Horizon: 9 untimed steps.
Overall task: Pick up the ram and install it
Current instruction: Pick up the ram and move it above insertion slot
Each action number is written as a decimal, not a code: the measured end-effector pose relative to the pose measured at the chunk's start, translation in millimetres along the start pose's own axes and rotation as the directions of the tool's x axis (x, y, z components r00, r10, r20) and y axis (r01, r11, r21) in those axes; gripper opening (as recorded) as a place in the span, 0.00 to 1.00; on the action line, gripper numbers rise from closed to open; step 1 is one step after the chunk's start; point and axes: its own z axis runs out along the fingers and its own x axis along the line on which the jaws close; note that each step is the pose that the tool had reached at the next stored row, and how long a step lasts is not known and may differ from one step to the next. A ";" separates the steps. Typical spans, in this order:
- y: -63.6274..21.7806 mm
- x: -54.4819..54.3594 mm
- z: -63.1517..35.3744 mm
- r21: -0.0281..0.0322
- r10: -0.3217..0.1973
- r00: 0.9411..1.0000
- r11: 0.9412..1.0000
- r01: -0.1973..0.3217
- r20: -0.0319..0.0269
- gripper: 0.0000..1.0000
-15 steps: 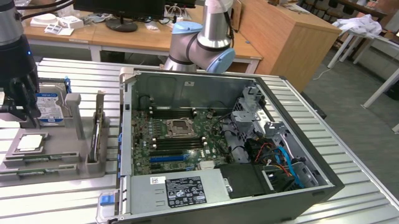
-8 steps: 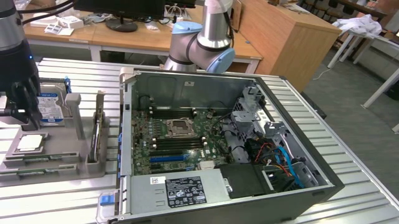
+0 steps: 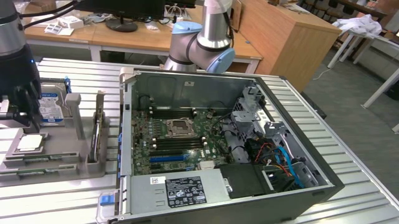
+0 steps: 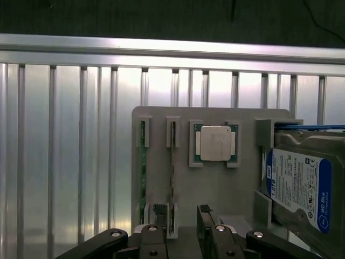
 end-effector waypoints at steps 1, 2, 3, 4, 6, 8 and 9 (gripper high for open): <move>0.0 0.0 0.9 0.000 0.000 1.000 1.000 0.000 0.000 0.36; 0.0 0.0 1.8 0.000 0.000 1.000 1.000 0.000 0.000 0.36; 0.0 0.1 2.8 0.000 0.000 1.000 1.000 0.000 0.000 0.36; 0.0 0.1 3.6 0.000 -0.001 1.000 1.000 0.001 0.000 0.36; 0.1 0.1 5.5 0.000 -0.001 1.000 1.000 0.001 0.000 0.36; 0.1 0.2 7.1 0.000 -0.001 1.000 1.000 0.001 0.000 0.36; 0.1 0.2 7.9 0.000 -0.001 1.000 1.000 0.001 0.000 0.36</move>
